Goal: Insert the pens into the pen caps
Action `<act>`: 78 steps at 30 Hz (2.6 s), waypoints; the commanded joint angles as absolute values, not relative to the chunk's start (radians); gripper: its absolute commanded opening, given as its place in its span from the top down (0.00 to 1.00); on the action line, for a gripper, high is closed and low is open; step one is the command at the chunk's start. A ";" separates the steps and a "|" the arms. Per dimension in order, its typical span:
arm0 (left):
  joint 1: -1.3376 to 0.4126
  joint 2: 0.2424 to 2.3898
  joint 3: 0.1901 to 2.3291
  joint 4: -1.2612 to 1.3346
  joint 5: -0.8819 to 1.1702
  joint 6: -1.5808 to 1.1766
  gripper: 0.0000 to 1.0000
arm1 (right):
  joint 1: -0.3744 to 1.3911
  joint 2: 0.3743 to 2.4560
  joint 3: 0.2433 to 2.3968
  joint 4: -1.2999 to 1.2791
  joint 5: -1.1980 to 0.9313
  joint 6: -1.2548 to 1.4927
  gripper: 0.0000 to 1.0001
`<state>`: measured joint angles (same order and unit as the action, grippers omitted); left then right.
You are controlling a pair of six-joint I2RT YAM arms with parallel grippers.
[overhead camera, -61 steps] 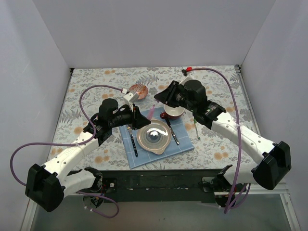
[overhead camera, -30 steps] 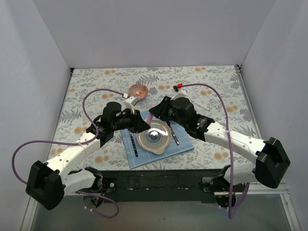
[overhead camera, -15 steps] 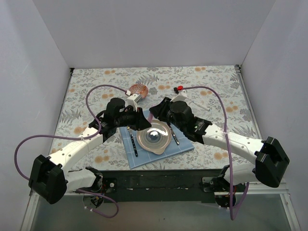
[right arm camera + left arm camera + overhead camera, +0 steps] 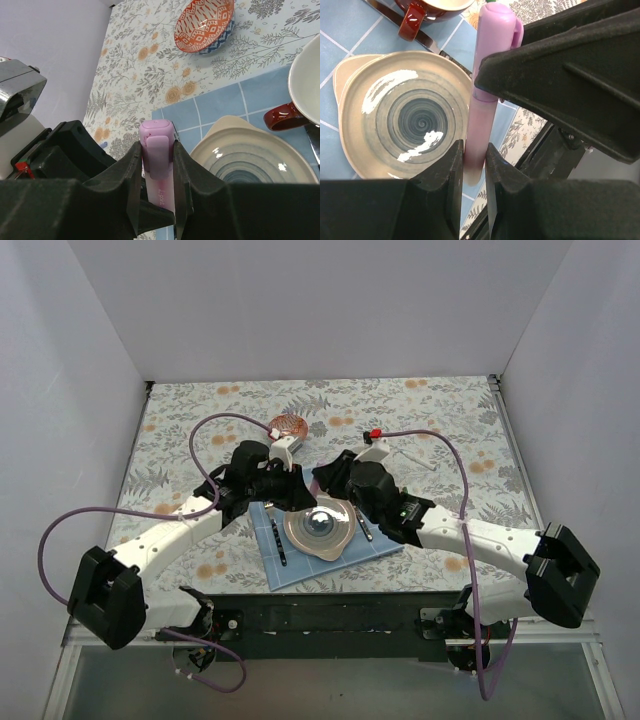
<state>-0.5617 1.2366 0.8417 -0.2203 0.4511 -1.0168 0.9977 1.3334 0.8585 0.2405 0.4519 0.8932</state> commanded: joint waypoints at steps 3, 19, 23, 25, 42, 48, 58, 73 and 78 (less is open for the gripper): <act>-0.514 1.270 0.988 0.150 0.144 -1.035 1.00 | 1.177 1.359 0.808 0.152 0.104 0.989 0.99; -0.499 1.203 0.939 0.193 0.211 -1.017 1.00 | 1.209 1.336 0.819 0.123 0.236 0.979 0.99; -0.500 1.158 0.897 0.192 0.342 -0.970 1.00 | 1.209 1.254 0.841 0.088 0.285 0.884 0.99; -0.500 1.117 0.871 0.169 0.412 -0.945 1.00 | 1.206 1.212 0.848 0.086 0.304 0.813 0.92; -0.500 0.936 0.683 0.124 0.873 -0.973 1.00 | 1.023 1.043 1.172 0.006 0.166 0.376 0.30; -0.502 0.927 0.670 0.161 0.923 -0.996 1.00 | 0.988 1.164 1.240 0.011 0.008 0.396 0.30; -0.500 0.925 0.675 0.196 0.913 -1.006 1.00 | 0.989 1.203 1.132 0.095 -0.101 0.463 0.62; -0.499 0.953 0.733 0.328 0.738 -1.132 1.00 | 0.988 1.146 0.902 0.176 -0.201 0.508 0.99; -0.480 0.966 0.770 0.328 0.693 -1.134 1.00 | 0.989 1.134 0.806 0.216 -0.210 0.558 0.99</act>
<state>-0.5209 0.9764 0.6632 0.1841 0.8848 -1.1015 0.9531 1.1336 0.9100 0.3435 -0.0689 0.5053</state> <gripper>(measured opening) 0.177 0.309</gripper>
